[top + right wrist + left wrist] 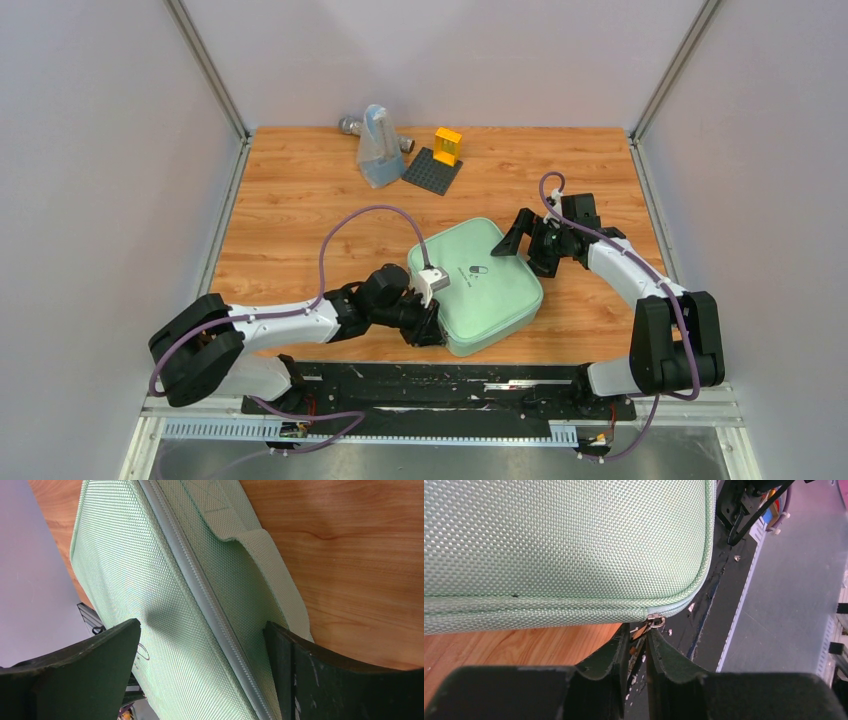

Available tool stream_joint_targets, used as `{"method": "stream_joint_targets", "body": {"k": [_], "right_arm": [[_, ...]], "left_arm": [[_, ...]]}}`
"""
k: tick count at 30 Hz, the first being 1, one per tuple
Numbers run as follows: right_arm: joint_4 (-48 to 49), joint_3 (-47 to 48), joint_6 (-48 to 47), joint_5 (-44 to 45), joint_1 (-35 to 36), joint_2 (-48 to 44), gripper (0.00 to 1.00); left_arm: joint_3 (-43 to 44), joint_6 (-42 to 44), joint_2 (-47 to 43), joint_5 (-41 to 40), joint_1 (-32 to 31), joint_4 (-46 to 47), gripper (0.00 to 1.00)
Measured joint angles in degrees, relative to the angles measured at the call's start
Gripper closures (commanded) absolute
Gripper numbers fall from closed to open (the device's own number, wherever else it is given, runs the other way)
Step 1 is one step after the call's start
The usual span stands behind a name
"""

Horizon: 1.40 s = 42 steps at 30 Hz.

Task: Organize the medicine kit
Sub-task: Zip the medicine box at the center of the board.

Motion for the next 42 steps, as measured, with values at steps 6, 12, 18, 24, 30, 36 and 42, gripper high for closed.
{"method": "stream_joint_targets", "body": {"k": [6,12,18,24,30,36,42], "right_arm": [[0.0,0.0,0.0,0.0,0.0,0.0,0.03],[0.0,0.0,0.0,0.0,0.0,0.0,0.03],[-0.02,0.0,0.0,-0.07,0.02,0.0,0.03],[-0.02,-0.04,0.0,-0.13,0.02,0.0,0.03],[-0.02,-0.11,0.0,-0.13,0.02,0.0,0.03],[-0.02,-0.11,0.0,-0.13,0.02,0.0,0.03],[-0.02,-0.11,0.0,-0.15,0.02,0.0,0.03]], "left_arm": [[-0.04,0.0,0.0,-0.46,-0.11,0.0,0.71],[-0.59,-0.02,-0.17,-0.22,-0.2,0.02,0.84],[-0.63,-0.02,-0.61,0.92,-0.39,0.0,0.91],[-0.79,-0.02,-1.16,0.92,-0.37,-0.02,0.91],[-0.85,-0.2,-1.25,-0.22,-0.33,-0.04,0.74],[-1.51,-0.87,-1.25,-2.54,-0.31,0.9,0.73],[-2.71,-1.6,-2.21,-3.63,-0.31,1.31,0.84]]}}
